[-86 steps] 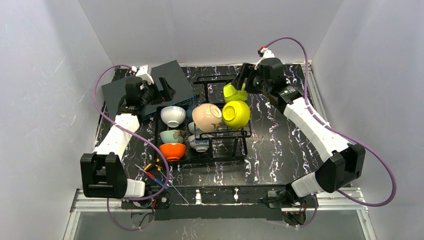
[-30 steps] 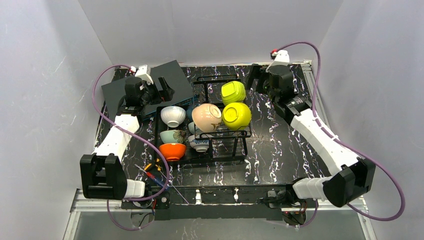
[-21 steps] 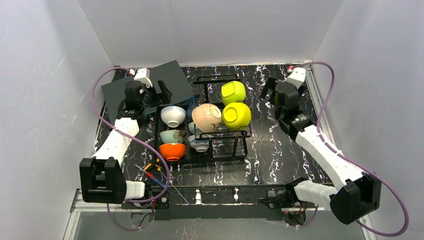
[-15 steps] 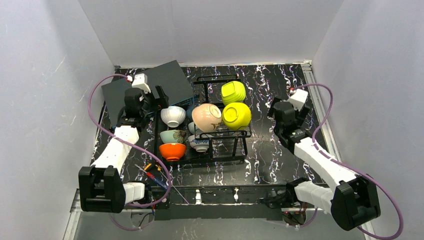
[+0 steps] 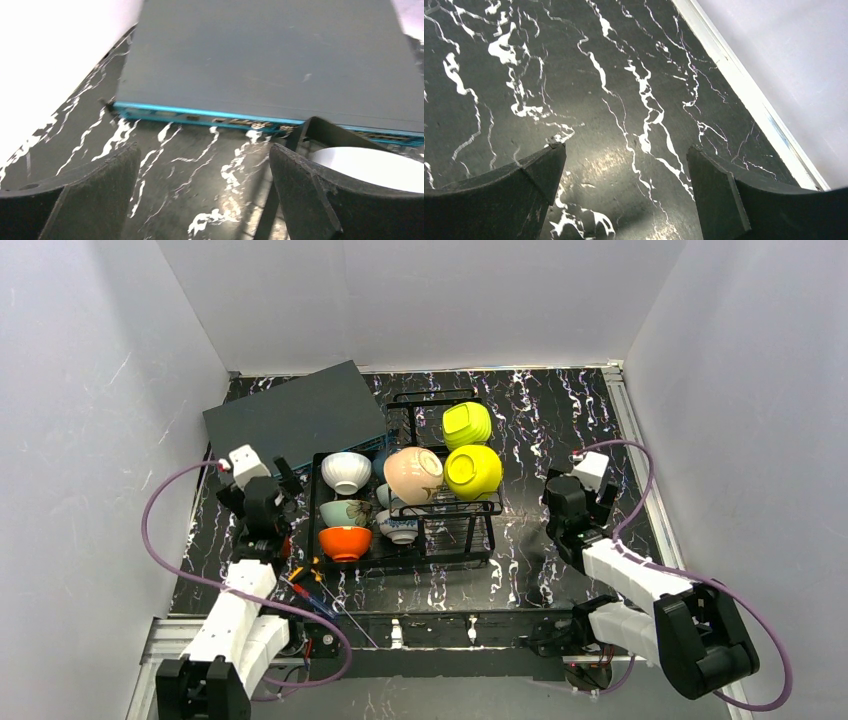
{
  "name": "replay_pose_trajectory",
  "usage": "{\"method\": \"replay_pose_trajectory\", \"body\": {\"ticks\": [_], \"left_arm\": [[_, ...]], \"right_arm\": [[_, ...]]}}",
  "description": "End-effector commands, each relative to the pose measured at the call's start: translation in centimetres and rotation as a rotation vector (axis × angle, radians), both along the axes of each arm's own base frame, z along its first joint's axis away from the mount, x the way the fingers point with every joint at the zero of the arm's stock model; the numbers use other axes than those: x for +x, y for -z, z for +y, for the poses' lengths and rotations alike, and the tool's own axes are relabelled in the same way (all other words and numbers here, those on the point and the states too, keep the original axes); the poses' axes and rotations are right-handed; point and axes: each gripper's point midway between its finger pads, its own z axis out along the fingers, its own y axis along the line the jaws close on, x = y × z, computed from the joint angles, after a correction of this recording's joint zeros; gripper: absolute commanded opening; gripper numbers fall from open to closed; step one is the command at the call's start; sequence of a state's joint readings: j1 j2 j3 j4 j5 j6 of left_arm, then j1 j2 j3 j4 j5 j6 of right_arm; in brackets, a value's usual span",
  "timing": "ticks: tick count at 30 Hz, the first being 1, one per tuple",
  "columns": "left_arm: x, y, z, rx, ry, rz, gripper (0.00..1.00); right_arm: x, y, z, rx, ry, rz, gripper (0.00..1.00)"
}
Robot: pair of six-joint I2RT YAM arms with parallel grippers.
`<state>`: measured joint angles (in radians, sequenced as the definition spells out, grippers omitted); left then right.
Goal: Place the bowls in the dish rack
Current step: Reset both arms
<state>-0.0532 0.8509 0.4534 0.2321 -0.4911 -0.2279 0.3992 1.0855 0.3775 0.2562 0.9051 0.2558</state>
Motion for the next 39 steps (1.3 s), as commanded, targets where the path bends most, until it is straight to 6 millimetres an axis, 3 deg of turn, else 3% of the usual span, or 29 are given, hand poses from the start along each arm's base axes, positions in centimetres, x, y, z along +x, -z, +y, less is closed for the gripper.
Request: {"method": "replay_pose_trajectory", "body": {"ticks": [1, 7, 16, 22, 27, 32, 39], "left_arm": [[-3.3, 1.7, 3.2, 0.031, -0.204, -0.014, 0.98], [-4.0, 4.7, 2.5, -0.011, -0.174, 0.005, 0.98], [-3.1, 7.3, 2.1, 0.012, -0.124, -0.027, 0.98], [-1.0, 7.4, 1.1, 0.06, -0.035, -0.041, 0.98], [1.4, 7.2, -0.2, 0.077, 0.056, -0.087, 0.98], [3.3, 8.4, -1.3, 0.073, 0.12, -0.077, 0.98], [4.3, 9.7, -2.9, 0.076, 0.23, -0.017, 0.98]], "right_arm": [[0.4, -0.9, -0.1, -0.024, -0.044, -0.094, 0.99], [0.1, -0.3, -0.2, -0.054, -0.101, -0.143, 0.99], [0.4, 0.3, 0.2, -0.036, -0.16, -0.201, 0.99], [1.2, 0.4, 0.8, -0.038, -0.198, -0.202, 0.99], [1.6, -0.6, 1.0, -0.002, -0.223, -0.319, 0.99], [2.4, -0.1, 1.7, -0.042, -0.283, -0.263, 0.99], [3.2, 0.0, 2.6, -0.09, -0.369, -0.239, 0.99]]}}
